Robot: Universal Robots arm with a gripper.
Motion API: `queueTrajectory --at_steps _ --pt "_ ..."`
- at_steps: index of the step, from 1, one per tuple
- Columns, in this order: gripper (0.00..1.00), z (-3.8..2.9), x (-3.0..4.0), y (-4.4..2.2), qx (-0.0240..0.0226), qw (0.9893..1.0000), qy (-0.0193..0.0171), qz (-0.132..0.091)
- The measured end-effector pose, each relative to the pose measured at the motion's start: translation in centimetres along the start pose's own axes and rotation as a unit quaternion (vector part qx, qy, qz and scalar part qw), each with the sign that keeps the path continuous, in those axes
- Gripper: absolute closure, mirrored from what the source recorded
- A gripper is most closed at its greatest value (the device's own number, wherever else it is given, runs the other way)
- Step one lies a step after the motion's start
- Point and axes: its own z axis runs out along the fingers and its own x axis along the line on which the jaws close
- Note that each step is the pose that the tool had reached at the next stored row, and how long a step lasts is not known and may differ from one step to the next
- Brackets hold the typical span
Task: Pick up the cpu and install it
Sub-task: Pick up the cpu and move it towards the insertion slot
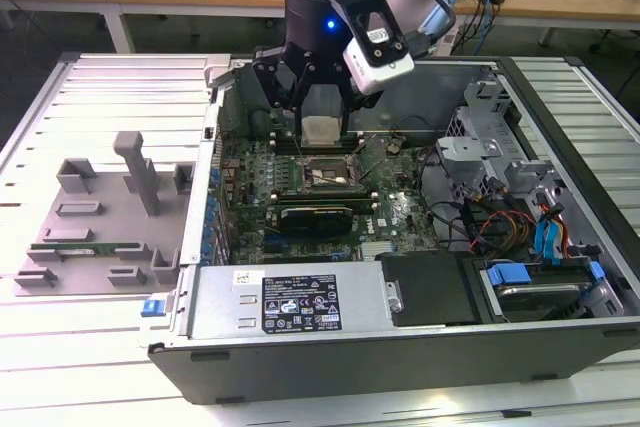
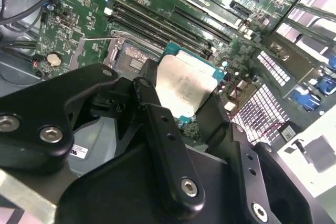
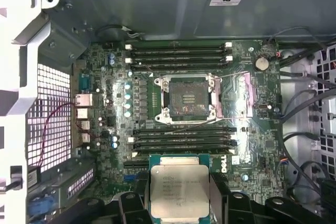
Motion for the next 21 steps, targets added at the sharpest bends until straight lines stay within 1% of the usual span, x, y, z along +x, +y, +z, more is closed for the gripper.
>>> queueTrajectory --at_steps 5,6,10,16,21 --pt "0.46 0.71 0.0 0.25 -0.0055 1.0 0.0002 0.0" --pt "0.46 0.9 0.01 0.29 -0.006 1.0 0.0002 0.0" --pt "0.46 1.56 0.02 0.31 -0.0065 1.0 0.0002 0.0" --pt "0.46 2.11 0.01 0.34 -0.0073 1.0 0.0003 0.0" --pt "0.46 2.86 0.04 0.71 -0.0073 1.0 0.0002 0.0"
